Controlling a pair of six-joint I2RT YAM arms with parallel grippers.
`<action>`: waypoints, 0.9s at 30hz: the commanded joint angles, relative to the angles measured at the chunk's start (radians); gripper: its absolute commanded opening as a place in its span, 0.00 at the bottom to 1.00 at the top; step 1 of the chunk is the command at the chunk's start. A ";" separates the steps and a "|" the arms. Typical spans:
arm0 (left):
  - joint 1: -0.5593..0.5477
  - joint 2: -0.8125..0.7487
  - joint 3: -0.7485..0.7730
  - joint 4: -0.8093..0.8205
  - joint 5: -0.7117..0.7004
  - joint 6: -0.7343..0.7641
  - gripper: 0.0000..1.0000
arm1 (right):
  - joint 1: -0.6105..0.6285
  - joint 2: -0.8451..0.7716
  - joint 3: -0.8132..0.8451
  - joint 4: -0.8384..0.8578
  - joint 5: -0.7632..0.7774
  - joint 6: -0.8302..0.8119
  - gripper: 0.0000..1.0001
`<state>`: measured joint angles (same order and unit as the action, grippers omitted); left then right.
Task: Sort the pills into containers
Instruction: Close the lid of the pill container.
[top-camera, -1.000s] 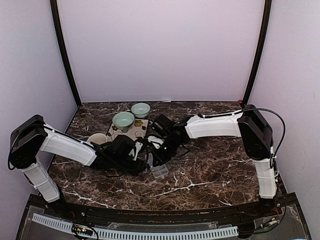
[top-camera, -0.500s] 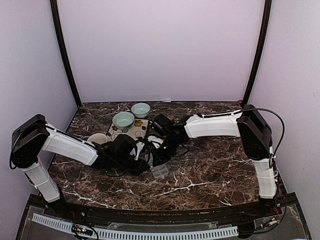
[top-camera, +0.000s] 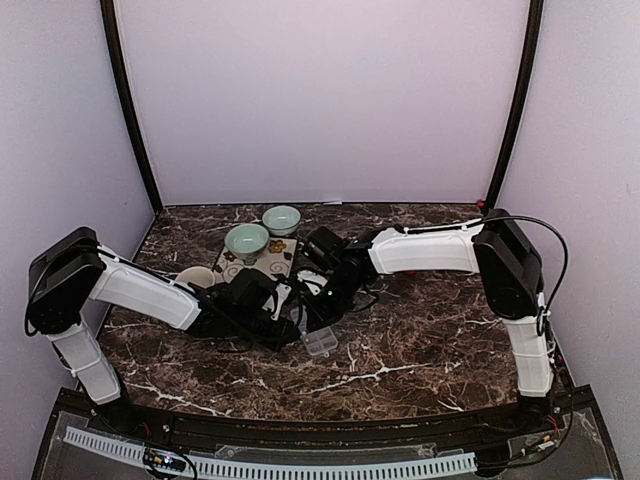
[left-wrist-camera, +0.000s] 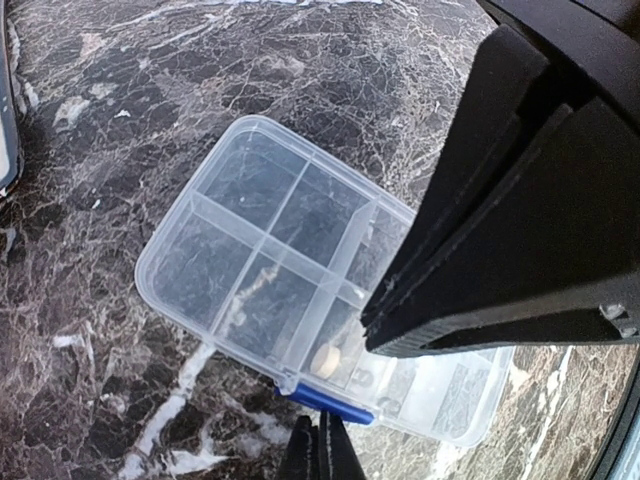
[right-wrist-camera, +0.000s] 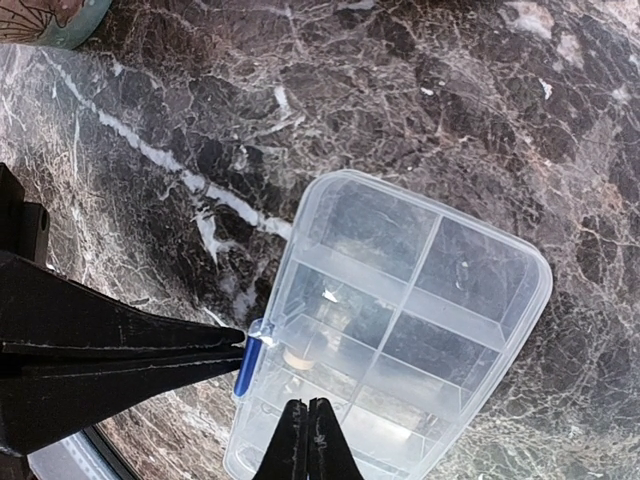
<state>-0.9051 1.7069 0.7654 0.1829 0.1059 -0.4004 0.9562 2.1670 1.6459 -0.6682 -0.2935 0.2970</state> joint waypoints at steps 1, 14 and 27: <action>0.002 0.042 0.019 -0.006 0.024 0.004 0.00 | 0.027 0.096 -0.035 -0.079 0.042 -0.060 0.01; 0.002 0.100 0.064 -0.002 0.050 0.000 0.00 | 0.027 0.108 -0.032 -0.088 0.025 -0.067 0.01; 0.002 0.156 0.072 0.032 0.075 -0.063 0.00 | 0.027 0.121 -0.032 -0.092 0.006 -0.071 0.02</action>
<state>-0.8974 1.7859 0.8185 0.2020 0.1394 -0.4370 0.9287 2.1746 1.6642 -0.7010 -0.2913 0.3042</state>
